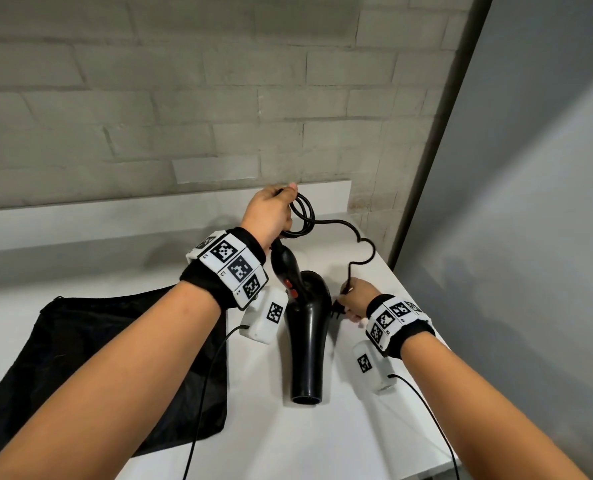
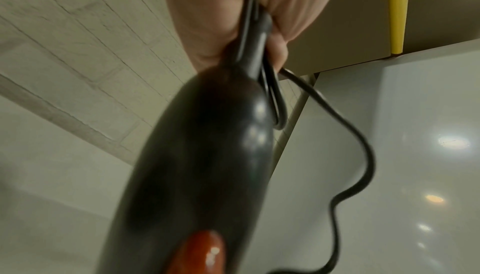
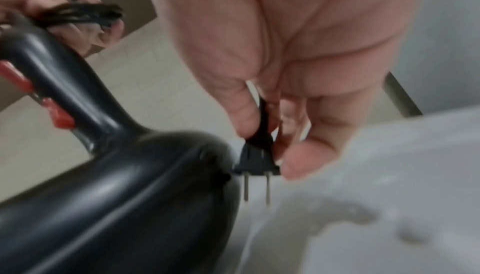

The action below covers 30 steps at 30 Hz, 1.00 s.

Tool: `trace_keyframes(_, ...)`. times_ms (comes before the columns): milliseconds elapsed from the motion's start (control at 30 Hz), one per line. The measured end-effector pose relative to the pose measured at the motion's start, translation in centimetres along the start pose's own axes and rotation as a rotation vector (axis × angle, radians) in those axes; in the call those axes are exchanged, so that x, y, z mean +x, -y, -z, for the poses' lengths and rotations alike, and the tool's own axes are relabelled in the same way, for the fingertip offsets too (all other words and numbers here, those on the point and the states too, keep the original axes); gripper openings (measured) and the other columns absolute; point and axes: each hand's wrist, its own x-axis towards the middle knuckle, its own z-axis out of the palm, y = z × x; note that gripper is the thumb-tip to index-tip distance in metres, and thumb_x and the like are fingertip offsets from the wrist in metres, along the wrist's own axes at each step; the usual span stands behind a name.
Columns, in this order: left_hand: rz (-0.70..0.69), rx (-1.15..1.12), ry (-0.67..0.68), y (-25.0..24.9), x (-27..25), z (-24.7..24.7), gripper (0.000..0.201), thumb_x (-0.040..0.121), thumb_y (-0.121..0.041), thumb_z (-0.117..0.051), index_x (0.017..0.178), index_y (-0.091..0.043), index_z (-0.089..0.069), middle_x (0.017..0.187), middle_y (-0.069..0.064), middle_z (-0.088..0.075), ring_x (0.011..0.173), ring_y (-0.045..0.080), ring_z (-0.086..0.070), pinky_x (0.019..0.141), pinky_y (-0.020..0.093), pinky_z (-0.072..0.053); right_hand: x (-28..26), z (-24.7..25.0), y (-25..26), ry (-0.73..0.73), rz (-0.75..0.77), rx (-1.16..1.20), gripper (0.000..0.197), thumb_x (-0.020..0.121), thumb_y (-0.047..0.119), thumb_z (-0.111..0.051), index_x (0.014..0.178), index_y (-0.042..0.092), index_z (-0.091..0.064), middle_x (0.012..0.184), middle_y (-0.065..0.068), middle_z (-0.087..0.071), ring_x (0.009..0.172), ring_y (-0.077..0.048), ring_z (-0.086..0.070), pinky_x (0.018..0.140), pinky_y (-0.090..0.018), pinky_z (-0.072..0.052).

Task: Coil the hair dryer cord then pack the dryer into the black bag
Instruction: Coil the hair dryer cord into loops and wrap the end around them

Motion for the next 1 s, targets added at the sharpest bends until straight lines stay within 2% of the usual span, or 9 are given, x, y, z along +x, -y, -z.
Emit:
trace_keyframes(167,0.017,-0.015,0.018,0.2,0.1,0.3,0.024,0.096,-0.016,-0.046,0.072,-0.014,-0.042,0.034,-0.015,-0.029,0.027,0.0,-0.023,0.03,0.012,-0.02,-1.1,3.1,3.7,-0.499,0.495,0.438,0.03,0.085,0.002,-0.053,0.072,0.027,-0.042,0.085,-0.012,-0.054,0.06,-0.007,-0.056,0.055,-0.012,-0.042)
trace_keyframes(233,0.011,0.004,0.013,0.4,0.2,0.4,0.025,0.095,-0.019,-0.046,0.071,-0.015,-0.043,0.043,-0.008,-0.032,0.031,0.003,-0.025,0.033,0.014,-0.022,-3.3,4.0,6.3,-0.53,0.709,0.589,0.024,0.08,0.007,-0.054,0.075,0.03,-0.045,0.082,-0.005,-0.056,0.061,0.003,-0.056,0.058,-0.013,-0.045)
trace_keyframes(367,0.001,0.015,0.015,0.6,0.3,0.4,0.026,0.095,-0.022,-0.046,0.07,-0.016,-0.044,0.062,0.003,-0.034,0.042,0.01,-0.031,0.04,0.019,-0.027,-6.6,3.6,9.1,-0.436,0.938,0.625,0.019,0.078,0.011,-0.051,0.08,0.029,-0.047,0.08,0.008,-0.056,0.073,-0.023,-0.058,0.066,-0.03,-0.048)
trace_keyframes(567,-0.014,-0.019,0.068,0.3,-0.1,0.1,0.025,0.097,-0.02,-0.043,0.072,-0.015,-0.045,0.048,-0.002,-0.032,0.031,0.002,-0.027,0.032,0.014,-0.021,-5.9,1.8,9.3,-0.496,0.918,0.399,0.008,0.08,0.01,-0.058,0.084,0.004,-0.054,0.077,0.014,-0.056,0.072,0.01,-0.055,0.067,-0.004,-0.041)
trace_keyframes(667,-0.042,0.026,0.077,0.2,-0.4,0.1,0.025,0.097,-0.02,-0.042,0.073,-0.014,-0.046,0.035,-0.014,-0.029,0.028,0.0,-0.024,0.031,0.012,-0.02,-5.2,1.4,9.0,-0.566,0.926,0.299,0.016,0.079,0.017,-0.058,0.087,0.004,-0.056,0.08,0.011,-0.058,0.08,-0.002,-0.056,0.069,-0.008,-0.039)
trace_keyframes(733,-0.053,0.057,0.064,0.4,-0.2,0.3,0.024,0.096,-0.02,-0.044,0.073,-0.015,-0.049,0.039,-0.011,-0.031,0.033,0.003,-0.026,0.032,0.013,-0.021,-4.9,1.3,9.1,-0.617,0.952,0.196,0.012,0.078,0.013,-0.059,0.086,0.004,-0.058,0.085,-0.001,-0.063,0.085,-0.023,-0.056,0.074,-0.017,-0.04)
trace_keyframes(800,-0.068,0.095,0.055,0.5,-0.1,0.4,0.023,0.095,-0.02,-0.046,0.074,-0.016,-0.053,0.04,-0.01,-0.033,0.034,0.004,-0.027,0.033,0.014,-0.022,-4.6,1.0,9.2,-0.681,0.998,0.028,0.009,0.077,0.008,-0.06,0.084,0.005,-0.057,0.089,-0.011,-0.063,0.082,-0.03,-0.055,0.075,-0.026,-0.043)
trace_keyframes(900,-0.086,0.156,0.102,0.3,-0.4,0.3,0.02,0.094,-0.019,-0.048,0.078,-0.015,-0.059,0.042,-0.011,-0.044,0.038,0.003,-0.038,0.038,0.013,-0.029,-4.0,0.7,9.4,-0.7,0.99,-0.114,0.009,0.075,0.004,-0.061,0.082,0.003,-0.055,0.102,-0.017,-0.052,0.075,-0.024,-0.051,0.066,-0.031,-0.046)
trace_keyframes(1000,-0.081,0.159,0.14,0.4,-0.6,-0.1,0.018,0.094,-0.02,-0.049,0.08,-0.016,-0.061,0.067,0.009,-0.054,0.056,0.018,-0.046,0.046,0.016,-0.033,-3.4,0.6,9.7,-0.676,0.983,0.055,0.013,0.073,-0.005,-0.06,0.083,-0.001,-0.053,0.099,-0.009,-0.042,0.078,-0.001,-0.042,0.07,-0.008,-0.041)
